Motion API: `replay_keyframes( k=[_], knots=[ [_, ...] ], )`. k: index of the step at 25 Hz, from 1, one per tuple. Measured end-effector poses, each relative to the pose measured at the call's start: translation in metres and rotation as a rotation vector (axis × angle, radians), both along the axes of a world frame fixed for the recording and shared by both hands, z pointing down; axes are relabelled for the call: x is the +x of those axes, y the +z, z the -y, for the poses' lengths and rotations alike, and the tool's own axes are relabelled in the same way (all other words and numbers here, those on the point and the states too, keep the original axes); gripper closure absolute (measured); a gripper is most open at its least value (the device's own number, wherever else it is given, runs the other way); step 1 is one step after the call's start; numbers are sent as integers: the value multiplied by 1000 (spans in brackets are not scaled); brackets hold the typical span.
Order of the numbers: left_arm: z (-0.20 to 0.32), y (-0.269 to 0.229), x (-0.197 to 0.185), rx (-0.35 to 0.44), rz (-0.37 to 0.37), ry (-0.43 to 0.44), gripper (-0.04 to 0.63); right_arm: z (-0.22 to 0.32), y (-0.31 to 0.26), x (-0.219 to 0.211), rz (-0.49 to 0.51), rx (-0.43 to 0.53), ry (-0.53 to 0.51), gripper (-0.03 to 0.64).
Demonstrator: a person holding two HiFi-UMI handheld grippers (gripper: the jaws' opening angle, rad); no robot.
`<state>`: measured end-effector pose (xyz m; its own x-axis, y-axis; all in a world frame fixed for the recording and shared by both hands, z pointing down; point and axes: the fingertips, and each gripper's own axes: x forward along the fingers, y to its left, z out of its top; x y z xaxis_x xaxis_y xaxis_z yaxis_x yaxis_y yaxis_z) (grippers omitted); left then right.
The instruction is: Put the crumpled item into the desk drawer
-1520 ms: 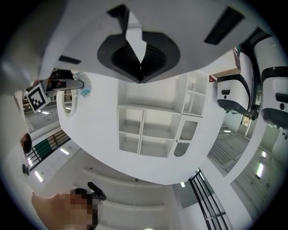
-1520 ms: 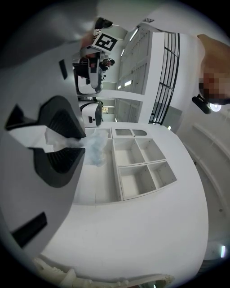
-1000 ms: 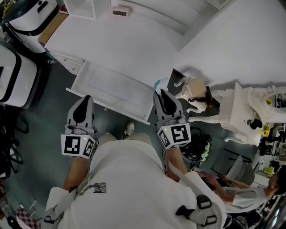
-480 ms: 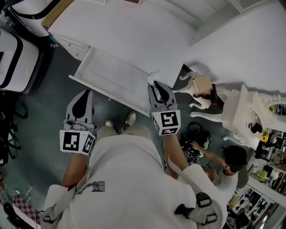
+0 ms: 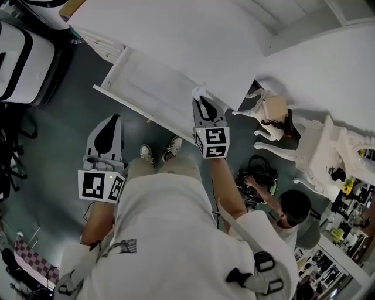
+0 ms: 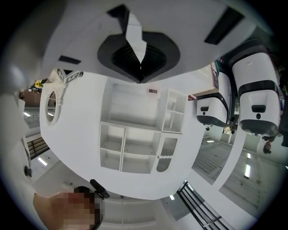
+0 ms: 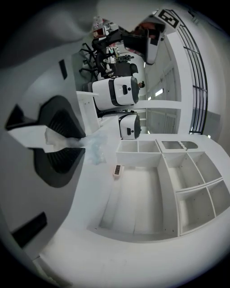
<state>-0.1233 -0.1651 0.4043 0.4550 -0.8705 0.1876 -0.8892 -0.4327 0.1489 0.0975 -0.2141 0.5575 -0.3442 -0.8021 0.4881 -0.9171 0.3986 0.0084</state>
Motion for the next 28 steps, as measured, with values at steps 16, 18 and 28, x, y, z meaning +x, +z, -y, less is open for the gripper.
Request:
replay_keyframes(
  k=[16,18,28],
  knots=[
    [-4,22,-6,-56,39,-60,580,17,95,-5,-73,-147,-64,537],
    [-7,24,-9,-63,45,-69,580,20,108,-7,-91,-162,-77,537],
    [-20,29,-14,-77,58,-100,580,29,148,-13,-187,-202,-135,535]
  ],
)
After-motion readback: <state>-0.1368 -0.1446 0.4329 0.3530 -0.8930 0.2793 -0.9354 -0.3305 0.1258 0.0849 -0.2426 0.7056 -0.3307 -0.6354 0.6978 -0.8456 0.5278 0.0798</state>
